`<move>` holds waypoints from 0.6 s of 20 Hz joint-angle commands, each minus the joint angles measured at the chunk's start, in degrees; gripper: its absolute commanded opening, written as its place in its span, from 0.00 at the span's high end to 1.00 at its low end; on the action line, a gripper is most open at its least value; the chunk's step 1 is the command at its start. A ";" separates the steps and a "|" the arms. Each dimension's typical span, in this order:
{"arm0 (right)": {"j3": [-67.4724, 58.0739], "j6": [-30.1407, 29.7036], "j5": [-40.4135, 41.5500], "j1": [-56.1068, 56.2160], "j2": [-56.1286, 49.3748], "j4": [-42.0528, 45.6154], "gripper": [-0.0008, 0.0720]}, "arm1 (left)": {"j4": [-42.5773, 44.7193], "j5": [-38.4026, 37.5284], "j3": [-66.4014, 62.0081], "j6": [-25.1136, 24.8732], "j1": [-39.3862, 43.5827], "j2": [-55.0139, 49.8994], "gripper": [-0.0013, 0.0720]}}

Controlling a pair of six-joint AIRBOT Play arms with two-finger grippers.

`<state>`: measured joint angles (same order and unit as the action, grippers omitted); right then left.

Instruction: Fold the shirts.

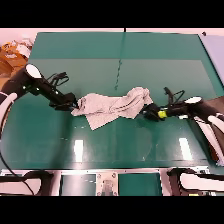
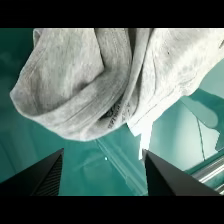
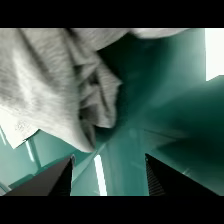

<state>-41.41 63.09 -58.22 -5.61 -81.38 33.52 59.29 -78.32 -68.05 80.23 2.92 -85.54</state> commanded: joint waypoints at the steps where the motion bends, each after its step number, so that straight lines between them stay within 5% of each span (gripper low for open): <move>1: -0.33 -1.81 10.01 8.96 -2.99 -6.64 0.29 | -1.62 6.45 4.26 -1.25 0.42 -0.07 0.21; 3: -4.57 -1.22 11.13 10.58 -5.66 -6.97 0.50 | -0.90 5.29 4.48 -1.29 0.42 -0.04 0.21; 5: -8.35 -1.20 10.91 9.55 -6.97 -6.91 0.97 | 0.52 3.02 4.11 -1.88 -0.87 -0.04 0.21; 12: -12.13 -1.22 3.06 4.33 -6.49 -5.88 0.98 | -1.55 12.68 7.67 -5.86 -2.93 -0.55 0.21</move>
<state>-52.51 61.87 -52.93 -0.21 -87.79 27.44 59.35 -70.98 -62.43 76.86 -0.23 -85.76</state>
